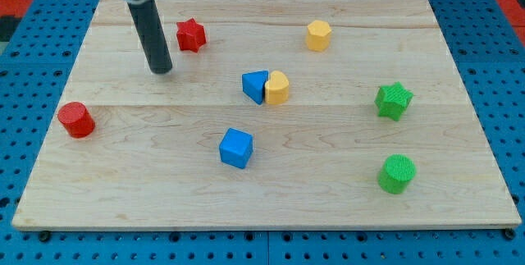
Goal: Push red star into blue triangle and yellow heart
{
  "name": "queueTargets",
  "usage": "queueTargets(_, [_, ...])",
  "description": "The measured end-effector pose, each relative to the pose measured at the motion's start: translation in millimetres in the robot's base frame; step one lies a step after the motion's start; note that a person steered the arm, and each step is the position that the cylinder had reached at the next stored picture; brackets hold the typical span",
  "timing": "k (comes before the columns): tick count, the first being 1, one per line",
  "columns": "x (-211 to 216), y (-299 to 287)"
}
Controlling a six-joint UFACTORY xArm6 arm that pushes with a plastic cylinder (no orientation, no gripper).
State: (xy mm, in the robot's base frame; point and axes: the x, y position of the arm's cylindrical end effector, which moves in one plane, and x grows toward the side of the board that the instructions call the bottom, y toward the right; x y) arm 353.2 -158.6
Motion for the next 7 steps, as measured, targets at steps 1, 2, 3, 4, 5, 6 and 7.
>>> queueTargets(1, [-57, 0])
queueTargets(2, [-62, 33])
queueTargets(3, [-52, 83])
queueTargets(4, [-14, 115])
queueTargets(5, [-2, 141])
queueTargets(6, [-36, 146])
queueTargets(7, [-47, 174])
